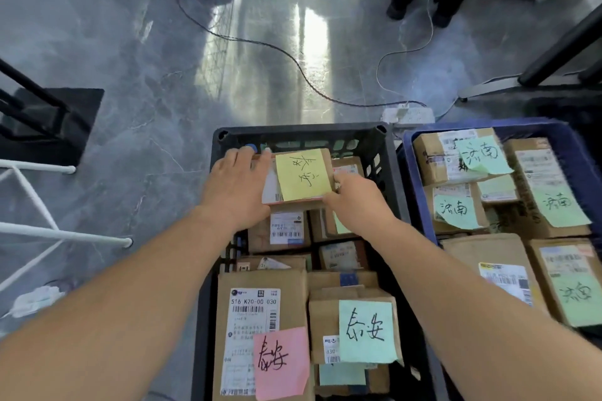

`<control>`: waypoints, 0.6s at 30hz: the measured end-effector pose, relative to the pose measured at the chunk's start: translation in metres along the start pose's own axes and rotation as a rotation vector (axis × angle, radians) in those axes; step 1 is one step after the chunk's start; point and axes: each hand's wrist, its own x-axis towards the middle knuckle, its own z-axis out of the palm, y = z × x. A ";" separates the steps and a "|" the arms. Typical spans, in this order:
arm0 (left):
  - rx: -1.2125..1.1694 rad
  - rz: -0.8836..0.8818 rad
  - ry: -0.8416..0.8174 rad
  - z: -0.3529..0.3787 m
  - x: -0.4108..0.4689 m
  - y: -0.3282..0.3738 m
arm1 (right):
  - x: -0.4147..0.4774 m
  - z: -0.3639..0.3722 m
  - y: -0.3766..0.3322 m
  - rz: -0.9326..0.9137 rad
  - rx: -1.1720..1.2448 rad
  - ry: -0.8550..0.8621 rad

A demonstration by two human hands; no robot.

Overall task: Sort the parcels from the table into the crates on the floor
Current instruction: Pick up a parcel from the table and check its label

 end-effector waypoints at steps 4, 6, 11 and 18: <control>-0.004 -0.031 -0.023 -0.001 0.030 -0.009 | 0.036 -0.003 -0.013 -0.003 -0.060 0.039; -0.033 -0.032 -0.055 0.009 0.037 -0.012 | 0.050 0.005 -0.013 -0.010 -0.104 0.027; -0.078 -0.032 0.008 0.031 0.038 -0.017 | 0.062 0.023 -0.005 0.003 -0.170 0.029; -0.166 -0.133 -0.020 0.020 0.004 0.002 | 0.021 0.019 0.016 0.073 -0.110 0.018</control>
